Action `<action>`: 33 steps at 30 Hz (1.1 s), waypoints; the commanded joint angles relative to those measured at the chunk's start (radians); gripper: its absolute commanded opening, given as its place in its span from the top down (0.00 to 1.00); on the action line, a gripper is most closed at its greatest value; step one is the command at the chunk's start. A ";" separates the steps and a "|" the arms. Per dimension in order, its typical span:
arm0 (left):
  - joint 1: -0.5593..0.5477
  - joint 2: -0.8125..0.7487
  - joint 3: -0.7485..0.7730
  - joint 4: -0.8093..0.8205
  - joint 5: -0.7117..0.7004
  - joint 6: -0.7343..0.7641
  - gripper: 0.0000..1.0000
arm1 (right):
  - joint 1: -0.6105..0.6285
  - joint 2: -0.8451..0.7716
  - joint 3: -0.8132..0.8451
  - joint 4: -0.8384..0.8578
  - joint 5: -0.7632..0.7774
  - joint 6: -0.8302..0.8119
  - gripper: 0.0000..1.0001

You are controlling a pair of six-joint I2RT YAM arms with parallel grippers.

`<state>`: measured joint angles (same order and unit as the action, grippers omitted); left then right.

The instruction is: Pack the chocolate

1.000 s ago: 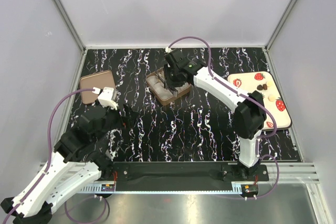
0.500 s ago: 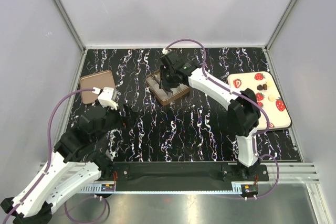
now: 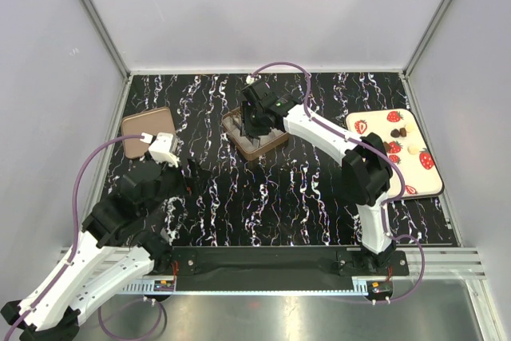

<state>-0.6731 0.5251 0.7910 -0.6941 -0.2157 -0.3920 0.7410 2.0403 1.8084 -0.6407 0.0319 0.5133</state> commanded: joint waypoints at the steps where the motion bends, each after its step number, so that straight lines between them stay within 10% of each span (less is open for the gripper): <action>1: 0.001 -0.007 -0.003 0.047 -0.011 0.008 0.01 | 0.014 -0.006 0.048 0.061 -0.015 0.010 0.56; 23: 0.000 -0.004 -0.003 0.045 -0.013 0.007 0.01 | 0.006 -0.211 0.068 -0.097 0.181 -0.096 0.55; 33: 0.000 0.000 -0.003 0.047 -0.007 0.008 0.01 | -0.350 -0.580 -0.322 -0.163 0.237 -0.090 0.54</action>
<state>-0.6731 0.5255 0.7910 -0.6941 -0.2153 -0.3920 0.4931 1.5475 1.5631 -0.7593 0.1997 0.4370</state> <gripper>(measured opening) 0.988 0.459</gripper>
